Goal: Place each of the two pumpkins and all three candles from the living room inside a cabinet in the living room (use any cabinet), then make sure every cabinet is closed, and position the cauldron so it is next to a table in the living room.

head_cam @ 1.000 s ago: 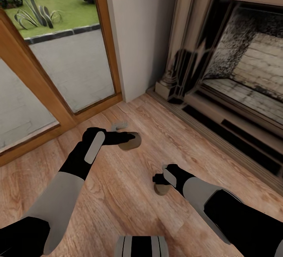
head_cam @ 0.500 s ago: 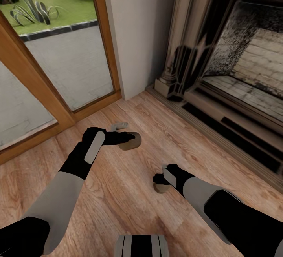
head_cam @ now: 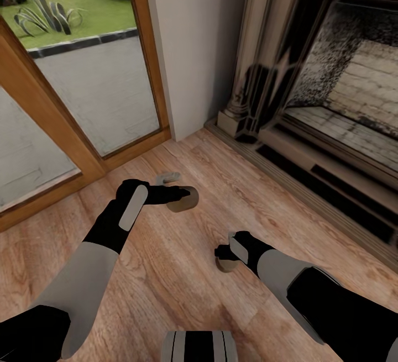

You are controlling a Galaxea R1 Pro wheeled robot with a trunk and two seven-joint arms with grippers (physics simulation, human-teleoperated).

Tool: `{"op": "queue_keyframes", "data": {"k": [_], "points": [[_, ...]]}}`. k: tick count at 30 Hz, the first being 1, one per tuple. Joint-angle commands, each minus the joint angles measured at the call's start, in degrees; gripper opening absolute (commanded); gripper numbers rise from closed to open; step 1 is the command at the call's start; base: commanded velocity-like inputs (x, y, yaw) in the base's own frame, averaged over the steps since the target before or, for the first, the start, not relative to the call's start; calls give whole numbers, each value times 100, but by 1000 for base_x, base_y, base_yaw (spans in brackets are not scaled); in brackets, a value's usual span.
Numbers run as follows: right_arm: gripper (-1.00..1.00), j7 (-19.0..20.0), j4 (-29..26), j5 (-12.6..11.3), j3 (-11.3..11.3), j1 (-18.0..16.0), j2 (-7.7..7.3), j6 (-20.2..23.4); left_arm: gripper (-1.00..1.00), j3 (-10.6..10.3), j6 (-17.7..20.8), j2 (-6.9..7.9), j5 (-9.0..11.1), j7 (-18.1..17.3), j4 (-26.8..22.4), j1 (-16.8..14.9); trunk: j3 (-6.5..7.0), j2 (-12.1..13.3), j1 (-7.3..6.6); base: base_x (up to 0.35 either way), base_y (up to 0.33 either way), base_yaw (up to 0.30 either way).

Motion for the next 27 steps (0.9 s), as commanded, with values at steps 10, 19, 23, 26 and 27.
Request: {"op": "queue_keyframes", "data": {"k": [10, 19, 23, 26, 27], "points": [[100, -39, -9, -58, 41, -2, 0, 22, -100, -6, 19, -4, 50, 45, -5, -2, -4, -2, -1, 0, 0, -44], [100, -39, -9, -57, 41, -2, 0, 22, -100, -12, 19, -7, 50, 45, -5, -2, -26, -3, 2, 0, 0, 0], [100, -39, -9, -59, 41, -2, 0, 22, -100, -12, 19, -7, 50, 45, -5, -2, -115, -8, 12, 0, 0, 0], [100, -39, -9, -58, 41, -2, 0, 22, -100, -12, 19, -7, 50, 45, -5, -2, -181, -12, 20, 0, 0, 0], [100, -39, -9, -57, 41, -2, 0, 22, -100, -12, 19, -7, 50, 45, -5, -2, -181, -12, 20, 0, 0, 0]]}}
